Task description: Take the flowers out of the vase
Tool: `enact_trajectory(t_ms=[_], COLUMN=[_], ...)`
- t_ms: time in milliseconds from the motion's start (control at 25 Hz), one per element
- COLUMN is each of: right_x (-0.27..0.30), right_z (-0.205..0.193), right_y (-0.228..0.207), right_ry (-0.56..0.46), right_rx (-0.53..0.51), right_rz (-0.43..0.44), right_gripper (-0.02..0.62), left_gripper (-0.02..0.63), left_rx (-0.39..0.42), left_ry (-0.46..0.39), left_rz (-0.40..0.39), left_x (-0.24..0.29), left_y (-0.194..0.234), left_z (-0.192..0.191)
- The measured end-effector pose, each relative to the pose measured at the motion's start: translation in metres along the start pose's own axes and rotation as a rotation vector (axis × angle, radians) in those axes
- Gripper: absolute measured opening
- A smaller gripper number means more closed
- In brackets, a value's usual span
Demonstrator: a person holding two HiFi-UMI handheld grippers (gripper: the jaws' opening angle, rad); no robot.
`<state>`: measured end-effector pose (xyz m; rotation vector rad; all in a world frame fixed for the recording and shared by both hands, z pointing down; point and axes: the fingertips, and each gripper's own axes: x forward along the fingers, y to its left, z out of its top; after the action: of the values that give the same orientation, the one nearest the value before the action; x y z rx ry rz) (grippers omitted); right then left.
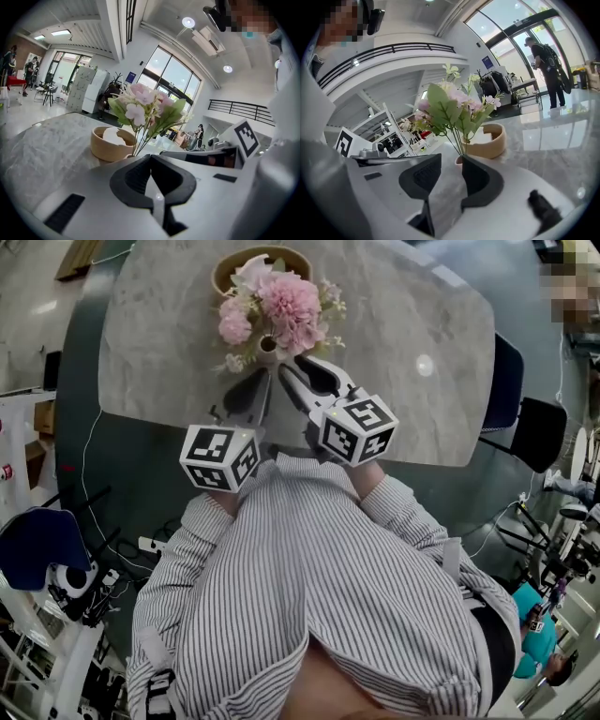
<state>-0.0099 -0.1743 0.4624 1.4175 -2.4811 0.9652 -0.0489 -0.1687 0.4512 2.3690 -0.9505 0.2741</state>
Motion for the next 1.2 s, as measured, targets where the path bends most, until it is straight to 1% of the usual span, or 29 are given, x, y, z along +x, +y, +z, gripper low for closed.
enact_trajectory(t_ms=[320,480,600,720,1080,1200], right_x=[0.017,0.026,0.031,0.036,0.05,0.054], right_z=[-0.007,-0.007,-0.005,-0.004,-0.002,0.001], right_y=[-0.013,-0.017,-0.02,-0.025,-0.023,-0.024], right_ry=[-0.002,-0.005,-0.018,-0.021,-0.042,-0.054], right_rx=[0.031,0.035,0.035,0.027,-0.012,-0.022], right_rz=[0.016,0.025,0.026,0.02,0.042,0.034], right_gripper=[0.152,0.164,0.173,0.175,0.176,0.176], left_gripper=[0.012,0.012,0.012,0.012,0.012,0.012], left_rx=[-0.025,-0.054,-0.061,-0.067,-0.076,-0.083], left_ry=[0.008,0.018,0.021,0.019,0.025,0.027], left_rz=[0.027,0.022,0.02,0.024,0.023,0.022], left_x=[0.011,0.016,0.018,0.021,0.025,0.026], left_y=[0.015,0.016,0.018,0.022,0.033,0.034], left_z=[-0.008,-0.014,-0.017,-0.017,-0.02,-0.021])
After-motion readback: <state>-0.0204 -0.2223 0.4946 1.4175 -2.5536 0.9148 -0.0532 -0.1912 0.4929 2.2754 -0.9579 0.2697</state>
